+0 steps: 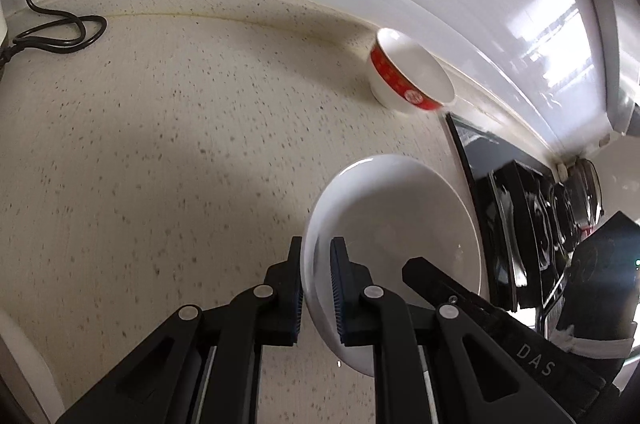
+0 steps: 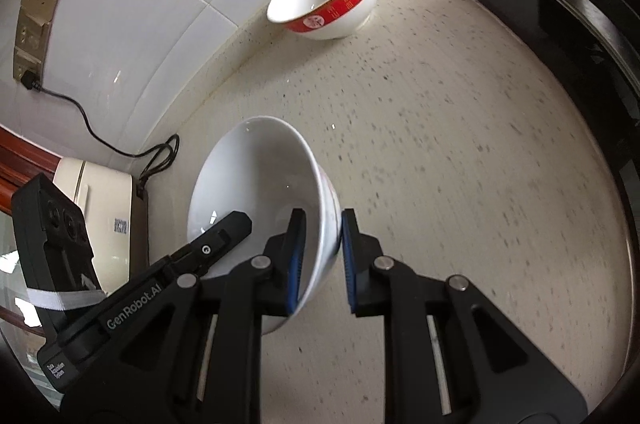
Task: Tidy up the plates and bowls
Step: 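Lift and carry the white bowl toward the first white bowl with both grippers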
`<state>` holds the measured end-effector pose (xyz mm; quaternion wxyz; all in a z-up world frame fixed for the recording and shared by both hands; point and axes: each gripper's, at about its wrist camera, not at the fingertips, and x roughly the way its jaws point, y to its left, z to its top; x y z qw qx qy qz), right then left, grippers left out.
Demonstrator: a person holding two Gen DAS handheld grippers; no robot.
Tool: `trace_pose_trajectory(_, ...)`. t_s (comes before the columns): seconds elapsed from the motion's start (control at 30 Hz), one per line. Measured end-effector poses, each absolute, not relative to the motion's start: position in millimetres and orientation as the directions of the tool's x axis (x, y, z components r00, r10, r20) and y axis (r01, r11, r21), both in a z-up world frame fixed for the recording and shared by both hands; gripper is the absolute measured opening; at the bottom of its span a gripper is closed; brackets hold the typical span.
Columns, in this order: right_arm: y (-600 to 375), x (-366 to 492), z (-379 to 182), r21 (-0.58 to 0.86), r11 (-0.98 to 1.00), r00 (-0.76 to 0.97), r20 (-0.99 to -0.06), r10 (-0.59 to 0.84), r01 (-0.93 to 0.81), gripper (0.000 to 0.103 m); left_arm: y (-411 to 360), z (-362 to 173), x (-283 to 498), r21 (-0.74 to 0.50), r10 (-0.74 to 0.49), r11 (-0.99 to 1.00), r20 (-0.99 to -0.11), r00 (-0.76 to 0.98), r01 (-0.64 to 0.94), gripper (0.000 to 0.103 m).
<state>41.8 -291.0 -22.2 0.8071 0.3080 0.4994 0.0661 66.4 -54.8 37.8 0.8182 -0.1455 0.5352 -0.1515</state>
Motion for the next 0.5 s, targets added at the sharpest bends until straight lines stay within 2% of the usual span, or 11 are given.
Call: trace_pose_trajectory(0.5, -294.3, -8.6, 0.4, 0.56, 0.806, 0.52, -0.754, 0.401, 0.19, 0.021, -56.8, 64.3, 23.4, -0.399, -0.428, 0.903, -0.8, 0.42, 0.16, 0.013)
